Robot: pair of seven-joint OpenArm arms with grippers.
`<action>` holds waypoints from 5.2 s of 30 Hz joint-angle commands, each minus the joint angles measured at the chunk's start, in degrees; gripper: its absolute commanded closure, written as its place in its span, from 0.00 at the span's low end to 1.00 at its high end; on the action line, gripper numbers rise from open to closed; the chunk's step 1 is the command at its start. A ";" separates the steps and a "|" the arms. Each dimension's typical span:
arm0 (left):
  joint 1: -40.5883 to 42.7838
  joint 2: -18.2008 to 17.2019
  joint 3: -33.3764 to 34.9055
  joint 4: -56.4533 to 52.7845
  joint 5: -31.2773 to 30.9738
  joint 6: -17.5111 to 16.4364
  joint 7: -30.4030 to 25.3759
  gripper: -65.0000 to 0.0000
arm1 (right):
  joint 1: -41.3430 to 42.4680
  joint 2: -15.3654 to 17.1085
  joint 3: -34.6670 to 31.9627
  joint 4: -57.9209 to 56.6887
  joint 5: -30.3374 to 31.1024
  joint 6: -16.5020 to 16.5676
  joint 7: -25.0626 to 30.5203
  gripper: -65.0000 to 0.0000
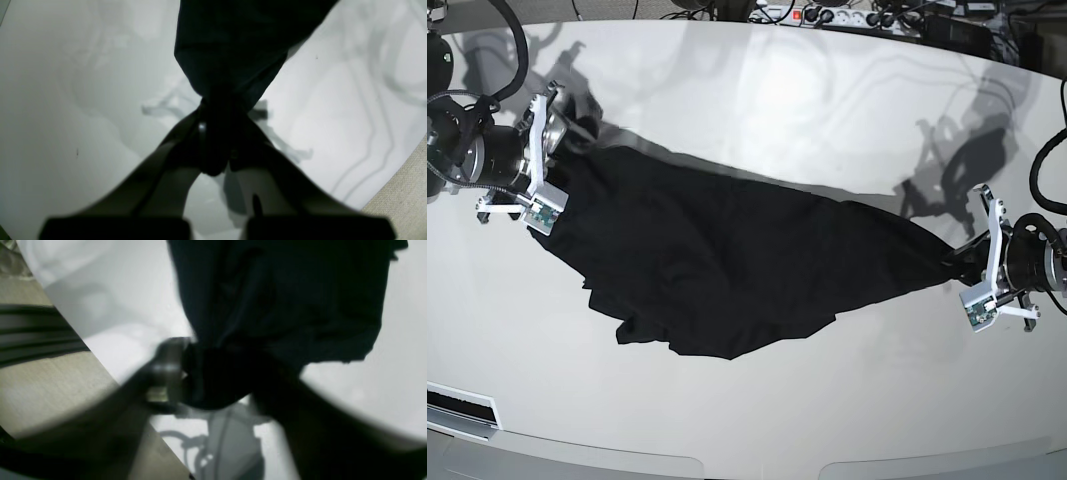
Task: Layout the t-shirt on the table in an organized manner, then fold the t-shirt properly
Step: 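Pull the grippers apart to stretch the black t-shirt between them, then lift the shirt with both grippers and swing it out over the table, then lower the shirt flat onto the table with both grippers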
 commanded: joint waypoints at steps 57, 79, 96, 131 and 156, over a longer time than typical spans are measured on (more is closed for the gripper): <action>-0.79 -1.01 -0.70 -1.53 -4.07 0.94 -1.38 1.00 | 0.66 -27.06 33.03 -37.27 2.43 -4.68 14.08 0.53; 2.89 -1.03 -0.70 -1.53 -1.07 -0.10 0.37 1.00 | -2.25 -21.51 32.92 -14.75 15.61 0.10 0.09 1.00; 19.10 -9.66 -0.70 3.67 -18.27 -0.10 16.83 1.00 | -22.29 -6.64 32.54 -2.01 24.15 0.10 -0.90 1.00; -10.23 -6.19 -1.77 -19.69 -19.10 -0.10 9.09 1.00 | -8.33 -2.97 34.91 1.18 19.54 -4.00 2.71 1.00; -5.95 -4.55 -1.44 -28.85 -45.49 -0.10 27.58 1.00 | -7.80 -4.07 26.23 -2.71 11.32 -7.34 -5.03 1.00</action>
